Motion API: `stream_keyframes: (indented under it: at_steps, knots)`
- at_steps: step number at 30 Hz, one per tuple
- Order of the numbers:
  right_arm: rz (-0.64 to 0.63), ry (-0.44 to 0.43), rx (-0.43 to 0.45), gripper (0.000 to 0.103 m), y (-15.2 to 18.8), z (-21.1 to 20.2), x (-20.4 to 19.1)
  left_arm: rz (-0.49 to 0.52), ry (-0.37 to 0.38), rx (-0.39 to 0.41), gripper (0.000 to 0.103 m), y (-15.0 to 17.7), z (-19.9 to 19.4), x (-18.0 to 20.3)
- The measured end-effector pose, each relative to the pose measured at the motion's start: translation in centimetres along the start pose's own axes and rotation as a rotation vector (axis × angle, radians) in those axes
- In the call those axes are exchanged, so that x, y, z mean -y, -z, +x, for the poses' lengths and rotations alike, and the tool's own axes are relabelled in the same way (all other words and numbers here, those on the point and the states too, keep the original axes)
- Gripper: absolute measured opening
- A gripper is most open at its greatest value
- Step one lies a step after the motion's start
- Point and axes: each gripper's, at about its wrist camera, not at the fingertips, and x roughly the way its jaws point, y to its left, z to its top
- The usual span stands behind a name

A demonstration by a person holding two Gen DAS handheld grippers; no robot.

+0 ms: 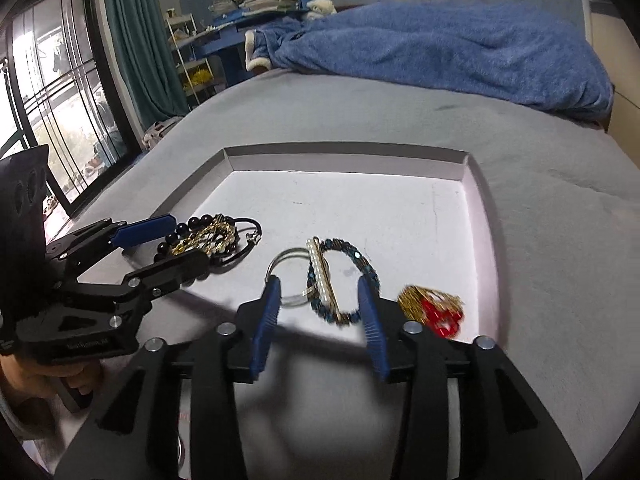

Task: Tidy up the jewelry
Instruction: 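Carry the gold ring and pearl pin into the grey box, open both tools, then grasp the pink string bracelet with the right tool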

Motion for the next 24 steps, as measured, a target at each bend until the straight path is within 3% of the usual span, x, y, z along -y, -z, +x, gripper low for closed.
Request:
stream_keyframes:
  at_steps: [9,15,24]
  knots:
    - [-0.003,-0.008,0.095,0.053,3.6,-5.0,-0.6,-0.021,-0.005,0.022,0.078,2.1,-3.3,0.3]
    - [0.018,-0.007,0.058,0.053,5.2,-5.7,-0.6,-0.025,-0.015,-0.007,0.080,3.7,-4.4,0.8]
    - [0.083,-0.058,-0.013,0.057,7.9,-5.6,-0.5,-0.022,-0.056,-0.042,0.090,5.9,-5.9,1.4]
